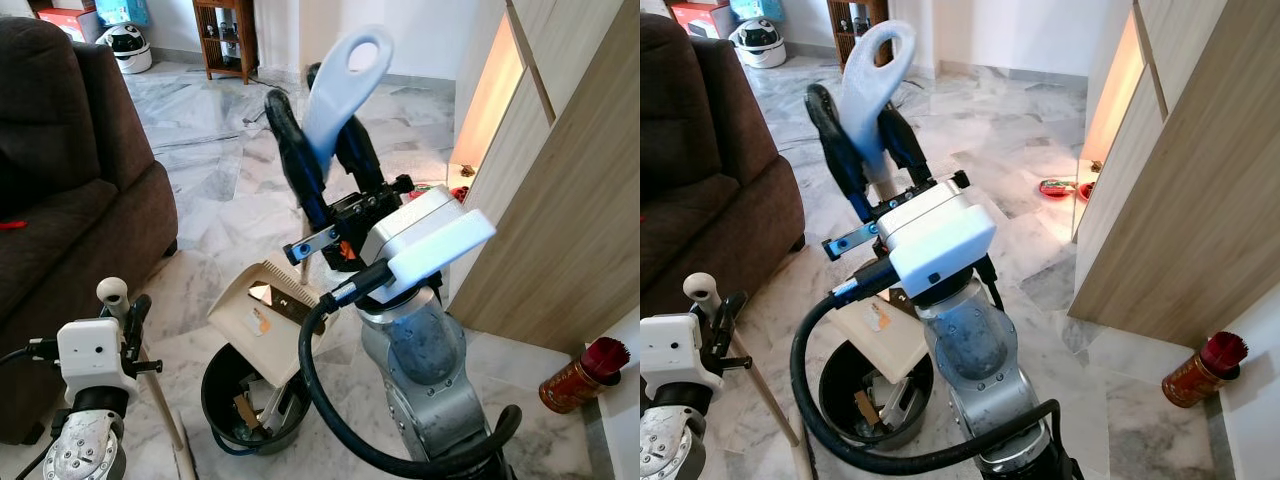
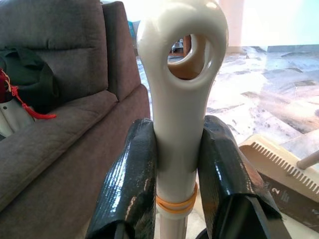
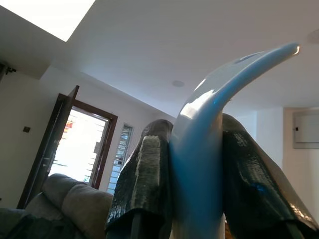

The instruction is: Sweep floor

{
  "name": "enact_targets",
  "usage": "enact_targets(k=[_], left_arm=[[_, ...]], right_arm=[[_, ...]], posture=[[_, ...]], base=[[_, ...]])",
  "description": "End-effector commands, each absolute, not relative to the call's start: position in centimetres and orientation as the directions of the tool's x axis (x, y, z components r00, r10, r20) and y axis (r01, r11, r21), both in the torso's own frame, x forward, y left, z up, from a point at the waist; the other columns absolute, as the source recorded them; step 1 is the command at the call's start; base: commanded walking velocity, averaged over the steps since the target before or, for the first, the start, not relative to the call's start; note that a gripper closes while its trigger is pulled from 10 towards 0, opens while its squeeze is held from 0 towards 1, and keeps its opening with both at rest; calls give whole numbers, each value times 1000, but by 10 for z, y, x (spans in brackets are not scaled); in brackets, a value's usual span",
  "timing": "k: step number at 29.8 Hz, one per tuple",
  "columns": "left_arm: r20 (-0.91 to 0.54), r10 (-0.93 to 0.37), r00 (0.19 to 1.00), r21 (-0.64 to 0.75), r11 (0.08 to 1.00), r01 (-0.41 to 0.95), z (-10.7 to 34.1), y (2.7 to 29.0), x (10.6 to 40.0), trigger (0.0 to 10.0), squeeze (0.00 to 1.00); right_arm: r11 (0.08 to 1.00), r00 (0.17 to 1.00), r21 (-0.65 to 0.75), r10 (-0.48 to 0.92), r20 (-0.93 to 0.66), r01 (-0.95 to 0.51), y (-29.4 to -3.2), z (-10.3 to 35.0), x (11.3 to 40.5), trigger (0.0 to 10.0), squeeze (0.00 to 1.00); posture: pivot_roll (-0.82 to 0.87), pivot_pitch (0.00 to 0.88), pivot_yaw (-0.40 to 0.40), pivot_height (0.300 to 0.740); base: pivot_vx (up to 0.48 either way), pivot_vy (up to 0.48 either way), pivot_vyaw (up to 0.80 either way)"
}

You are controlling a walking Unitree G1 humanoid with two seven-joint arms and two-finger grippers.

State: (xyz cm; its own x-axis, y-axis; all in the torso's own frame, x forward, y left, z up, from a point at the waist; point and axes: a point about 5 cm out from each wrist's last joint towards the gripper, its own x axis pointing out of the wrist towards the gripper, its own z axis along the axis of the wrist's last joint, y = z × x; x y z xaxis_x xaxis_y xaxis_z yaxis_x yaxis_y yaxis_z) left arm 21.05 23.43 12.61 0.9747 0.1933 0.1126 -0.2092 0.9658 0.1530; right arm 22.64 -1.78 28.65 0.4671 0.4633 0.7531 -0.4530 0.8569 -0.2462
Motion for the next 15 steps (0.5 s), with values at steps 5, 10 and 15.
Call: enact_targets(k=[5,10,15], left_arm=[[140,198,970,157,963,-219,134,237,211,10000,0],[139,195,971,154,964,-216,133,236,211,10000,0],[137,196,971,154,964,-217,132,236,211,10000,0]], right_arm=[[847,349,-296,466,813,-441,-18,301,209,10000,0],[837,341,-325,490,802,-440,-15,298,209,10000,0],[835,334,-342,500,799,-432,-15,298,208,10000,0]], posture=[[41,95,6,740],[41,95,6,740],[40,95,4,740]], base=[[0,0,0],[0,0,0],[0,0,0]])
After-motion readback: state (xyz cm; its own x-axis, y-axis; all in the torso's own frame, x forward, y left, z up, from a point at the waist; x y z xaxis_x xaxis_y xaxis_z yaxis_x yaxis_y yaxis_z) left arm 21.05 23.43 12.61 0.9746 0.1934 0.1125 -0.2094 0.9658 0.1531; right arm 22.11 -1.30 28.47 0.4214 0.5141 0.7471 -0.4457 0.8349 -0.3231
